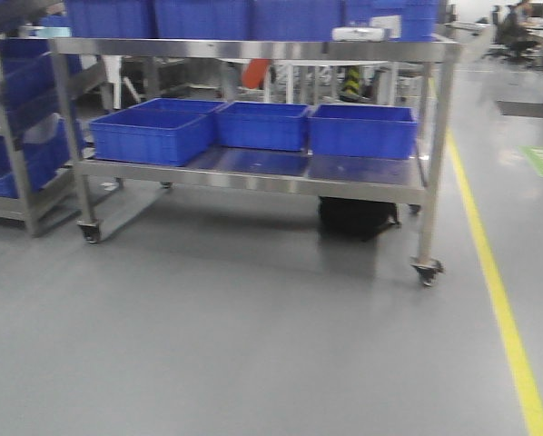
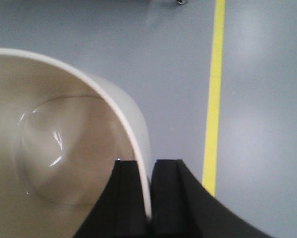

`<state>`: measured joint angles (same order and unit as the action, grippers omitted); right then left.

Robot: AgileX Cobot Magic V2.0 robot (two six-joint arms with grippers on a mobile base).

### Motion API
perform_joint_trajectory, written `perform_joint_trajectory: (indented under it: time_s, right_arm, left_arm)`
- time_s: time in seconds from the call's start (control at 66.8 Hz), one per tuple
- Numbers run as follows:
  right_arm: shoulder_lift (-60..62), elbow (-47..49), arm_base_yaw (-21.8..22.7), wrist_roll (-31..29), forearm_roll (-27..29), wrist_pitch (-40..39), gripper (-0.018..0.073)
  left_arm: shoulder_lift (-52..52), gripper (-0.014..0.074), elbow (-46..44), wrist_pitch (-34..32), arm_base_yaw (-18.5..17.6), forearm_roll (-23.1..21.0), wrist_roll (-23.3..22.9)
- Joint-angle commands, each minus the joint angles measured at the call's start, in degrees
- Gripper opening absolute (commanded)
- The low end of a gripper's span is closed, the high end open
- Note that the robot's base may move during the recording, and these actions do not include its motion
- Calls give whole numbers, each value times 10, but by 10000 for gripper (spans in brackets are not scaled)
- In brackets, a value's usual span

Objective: Move white bin to right shelf second layer
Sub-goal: 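Drive past the crate carts toward the windows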

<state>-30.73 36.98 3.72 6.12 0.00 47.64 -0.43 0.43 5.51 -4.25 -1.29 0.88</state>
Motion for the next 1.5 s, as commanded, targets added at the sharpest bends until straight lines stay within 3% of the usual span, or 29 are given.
perform_joint_trajectory:
  time_s: [0.0,1.481]
  right_arm:
    - [0,17,3,-2,5,-49,48]
    - [0,17,3,-2,5,-49,48]
  left_arm:
    - [-10,85,21,-50,-1,-4,-2]
    - [-10,85,21,-50,-1,-4,-2]
